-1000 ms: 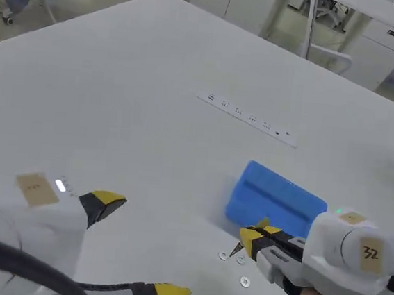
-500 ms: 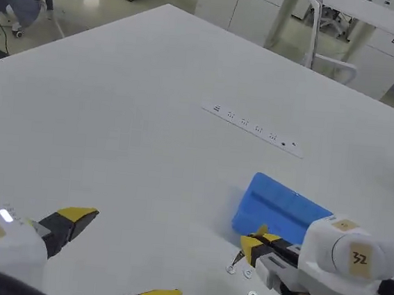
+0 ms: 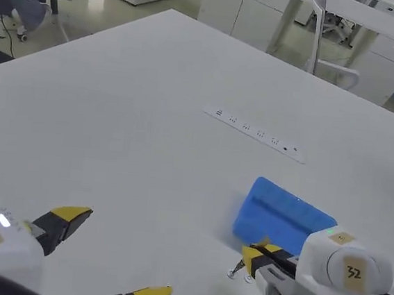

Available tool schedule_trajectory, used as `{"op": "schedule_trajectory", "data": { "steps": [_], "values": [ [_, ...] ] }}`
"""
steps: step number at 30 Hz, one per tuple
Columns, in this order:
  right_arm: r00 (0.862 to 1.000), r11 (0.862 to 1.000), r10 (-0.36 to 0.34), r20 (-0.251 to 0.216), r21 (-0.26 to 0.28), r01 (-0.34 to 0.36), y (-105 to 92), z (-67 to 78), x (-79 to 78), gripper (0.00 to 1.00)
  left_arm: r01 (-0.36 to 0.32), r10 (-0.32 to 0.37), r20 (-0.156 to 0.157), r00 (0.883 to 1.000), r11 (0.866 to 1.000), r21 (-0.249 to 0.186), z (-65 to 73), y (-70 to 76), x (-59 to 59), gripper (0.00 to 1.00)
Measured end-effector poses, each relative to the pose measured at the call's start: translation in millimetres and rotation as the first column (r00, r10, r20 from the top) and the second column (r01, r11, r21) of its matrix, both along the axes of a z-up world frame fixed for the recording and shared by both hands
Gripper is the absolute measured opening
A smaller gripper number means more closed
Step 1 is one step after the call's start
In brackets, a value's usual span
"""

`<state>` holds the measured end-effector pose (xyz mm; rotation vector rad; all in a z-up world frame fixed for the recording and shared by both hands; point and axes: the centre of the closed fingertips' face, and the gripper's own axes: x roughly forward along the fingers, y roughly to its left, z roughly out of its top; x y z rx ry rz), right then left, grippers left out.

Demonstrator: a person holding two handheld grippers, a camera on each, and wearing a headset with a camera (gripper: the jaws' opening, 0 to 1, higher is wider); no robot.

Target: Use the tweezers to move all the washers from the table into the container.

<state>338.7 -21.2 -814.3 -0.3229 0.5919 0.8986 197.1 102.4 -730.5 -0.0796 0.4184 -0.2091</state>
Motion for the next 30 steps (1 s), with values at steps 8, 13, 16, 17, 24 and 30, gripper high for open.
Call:
{"op": "schedule_trajectory", "data": {
  "steps": [8, 13, 16, 17, 24, 30],
  "values": [
    [1.0, 1.0, -0.002, -0.022, -0.013, 0.002, -0.4, -1.6, -3.2, 0.02, -0.02, 0.02, -0.004, 1.0, 1.0, -0.005, 1.3, -1.6, 4.0, 0.71],
    [0.999, 0.998, 0.016, -0.034, -0.067, -0.019, 2.7, -3.4, -5.1, 0.01, -0.006, 0.006, -0.027, 1.0, 1.0, -0.018, -1.1, -3.7, 4.1, 0.8],
    [0.999, 0.997, 0.01, -0.051, -0.075, -0.014, 1.5, -3.9, -4.6, 0.01, 0.014, -0.015, -0.049, 0.999, 1.0, -0.016, -10.2, -6.4, 0.4, 0.86],
    [0.998, 0.997, 0.001, -0.056, -0.076, -0.006, 0.2, -3.9, -2.8, 0.01, 0.025, -0.026, -0.048, 0.999, 1.0, -0.012, -11.0, -8.2, -0.6, 0.9],
    [0.992, 0.998, -0.048, -0.117, -0.052, 0.042, -6.7, -4.5, 1.8, 0.0, 0.043, -0.044, -0.053, 0.998, 0.999, -0.012, -10.8, -12.9, -2.3, 0.99],
    [0.991, 0.998, -0.055, -0.118, -0.017, 0.054, -3.3, 9.4, 8.5, 0.0, 0.015, -0.015, -0.036, 0.999, 1.0, 0.004, -6.3, -2.9, -1.0, 0.99]
  ]
}}
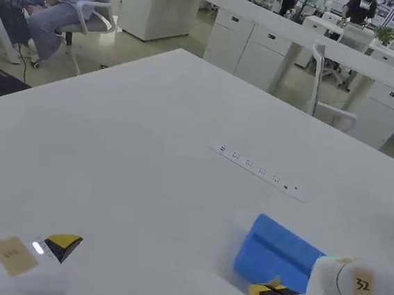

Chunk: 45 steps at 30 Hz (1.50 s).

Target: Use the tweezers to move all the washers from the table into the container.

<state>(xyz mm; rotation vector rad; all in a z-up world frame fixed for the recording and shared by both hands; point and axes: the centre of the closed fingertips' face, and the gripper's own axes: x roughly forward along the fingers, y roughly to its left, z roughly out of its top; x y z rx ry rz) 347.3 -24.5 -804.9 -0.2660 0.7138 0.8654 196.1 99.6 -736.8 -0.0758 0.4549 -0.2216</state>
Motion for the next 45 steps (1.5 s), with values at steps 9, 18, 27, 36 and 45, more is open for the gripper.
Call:
{"op": "schedule_trajectory", "data": {
  "steps": [9, 18, 27, 36, 45],
  "values": [
    [0.996, 0.999, 0.022, 0.088, 0.029, -0.025, 1.9, 37.5, 14.3, 0.01, -0.008, 0.008, 0.005, 1.0, 1.0, 0.008, 5.7, 1.7, -0.1, 0.99],
    [0.987, 0.998, -0.043, 0.158, 0.051, 0.035, -6.8, 63.2, 46.4, 0.0, -0.001, 0.0, 0.019, 1.0, 1.0, 0.026, 8.1, -1.0, -0.7, 0.99],
    [0.978, 0.997, -0.079, 0.191, 0.018, 0.077, 1.6, 49.4, 70.4, 0.0, 0.037, -0.037, 0.004, 0.999, 0.999, 0.035, 3.4, -8.3, -0.3, 0.99],
    [0.985, 0.996, -0.071, 0.155, -0.05, 0.08, 4.7, 13.5, 80.3, 0.0, 0.036, -0.035, -0.022, 0.999, 0.998, 0.043, -2.1, -6.7, 1.5, 0.99],
    [0.988, 0.995, -0.078, 0.133, -0.05, 0.086, 12.2, -1.8, 85.5, 0.01, 0.034, -0.032, -0.041, 0.999, 0.998, 0.061, -6.3, -4.7, 0.3, 0.99]
  ]
}}
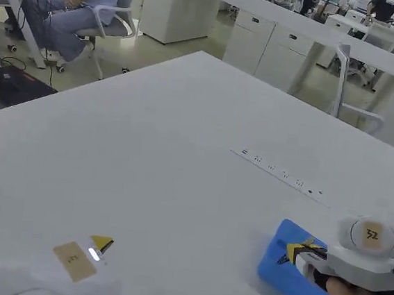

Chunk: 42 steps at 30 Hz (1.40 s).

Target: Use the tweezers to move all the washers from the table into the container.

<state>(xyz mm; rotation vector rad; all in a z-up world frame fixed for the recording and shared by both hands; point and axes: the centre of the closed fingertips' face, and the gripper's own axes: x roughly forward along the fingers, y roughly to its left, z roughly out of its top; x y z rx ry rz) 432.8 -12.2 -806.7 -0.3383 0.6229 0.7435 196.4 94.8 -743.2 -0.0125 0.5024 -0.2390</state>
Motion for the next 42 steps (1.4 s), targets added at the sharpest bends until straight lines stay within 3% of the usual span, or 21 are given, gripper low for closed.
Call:
{"op": "schedule_trajectory", "data": {
  "steps": [3, 8, 14, 22, 26, 32, 37, 42],
  "values": [
    [1.0, 1.0, 0.004, -0.013, -0.001, -0.004, 1.1, -3.3, 0.6, 0.01, 0.0, 0.0, -0.009, 1.0, 1.0, 0.008, -2.3, 0.3, -0.4, 0.99],
    [1.0, 0.999, 0.021, 0.005, -0.038, -0.021, -0.1, -7.0, 1.4, 0.01, 0.001, -0.001, -0.024, 1.0, 1.0, 0.011, -7.5, 0.1, -2.2, 0.99],
    [1.0, 1.0, 0.014, -0.009, -0.018, -0.014, -2.0, -5.7, 0.8, 0.02, 0.006, -0.005, -0.028, 1.0, 1.0, 0.021, -7.9, -0.5, -2.1, 0.99],
    [0.998, 0.997, 0.03, 0.052, 0.073, -0.034, -6.9, 33.5, -4.7, 0.02, 0.009, -0.008, -0.028, 1.0, 1.0, 0.023, -8.4, -2.3, -3.4, 0.99],
    [0.998, 0.992, 0.029, 0.06, 0.117, -0.036, -12.1, 47.5, -15.9, 0.02, 0.009, -0.008, -0.029, 1.0, 1.0, 0.025, -9.5, -3.1, -3.5, 0.99],
    [0.998, 0.979, 0.023, 0.051, 0.201, -0.033, -21.0, 67.2, -46.1, 0.02, 0.004, -0.003, -0.015, 1.0, 0.999, 0.032, -6.4, -2.4, -2.3, 0.99],
    [0.999, 0.98, 0.028, 0.033, 0.198, -0.034, -27.4, 59.6, -65.2, 0.02, 0.001, 0.0, -0.014, 1.0, 1.0, 0.021, -6.3, -3.4, -2.3, 0.99],
    [1.0, 0.987, 0.026, -0.004, 0.157, -0.025, -36.7, 36.9, -77.4, 0.02, 0.015, -0.015, -0.009, 1.0, 0.999, 0.034, -4.3, -7.0, -1.9, 0.99]
  ]
}}
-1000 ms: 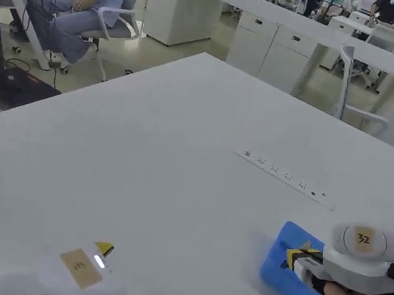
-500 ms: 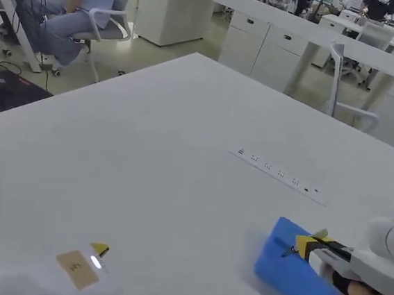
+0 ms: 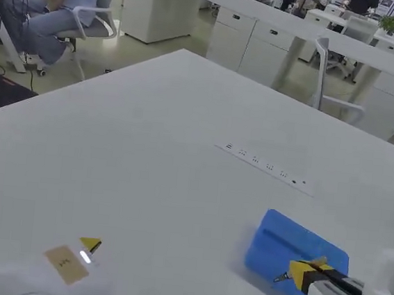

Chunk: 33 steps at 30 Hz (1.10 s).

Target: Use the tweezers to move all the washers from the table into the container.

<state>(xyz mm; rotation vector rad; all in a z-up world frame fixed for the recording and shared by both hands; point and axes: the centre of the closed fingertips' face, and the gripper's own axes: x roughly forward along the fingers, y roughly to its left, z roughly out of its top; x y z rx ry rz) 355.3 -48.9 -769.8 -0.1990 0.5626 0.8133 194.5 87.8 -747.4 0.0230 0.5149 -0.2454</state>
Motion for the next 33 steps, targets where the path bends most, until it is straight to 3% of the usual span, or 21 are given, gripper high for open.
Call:
{"op": "schedule_trajectory", "data": {
  "steps": [13, 23, 33],
  "values": [
    [0.998, 0.996, 0.027, -0.057, -0.088, -0.032, -3.4, -44.7, -7.0, 0.02, 0.008, -0.008, -0.009, 1.0, 1.0, 0.012, -2.5, -3.1, -0.9, 0.99],
    [0.999, 0.995, 0.019, -0.051, -0.092, -0.024, -3.5, -47.1, -3.1, 0.03, -0.012, 0.012, -0.006, 1.0, 1.0, 0.014, -2.5, 2.8, 1.2, 0.99],
    [0.999, 0.99, 0.047, -0.026, -0.134, -0.05, -3.0, -48.9, -5.8, 0.02, 0.002, -0.002, -0.012, 1.0, 1.0, 0.022, -3.8, -0.7, 0.2, 0.99]
  ]
}}
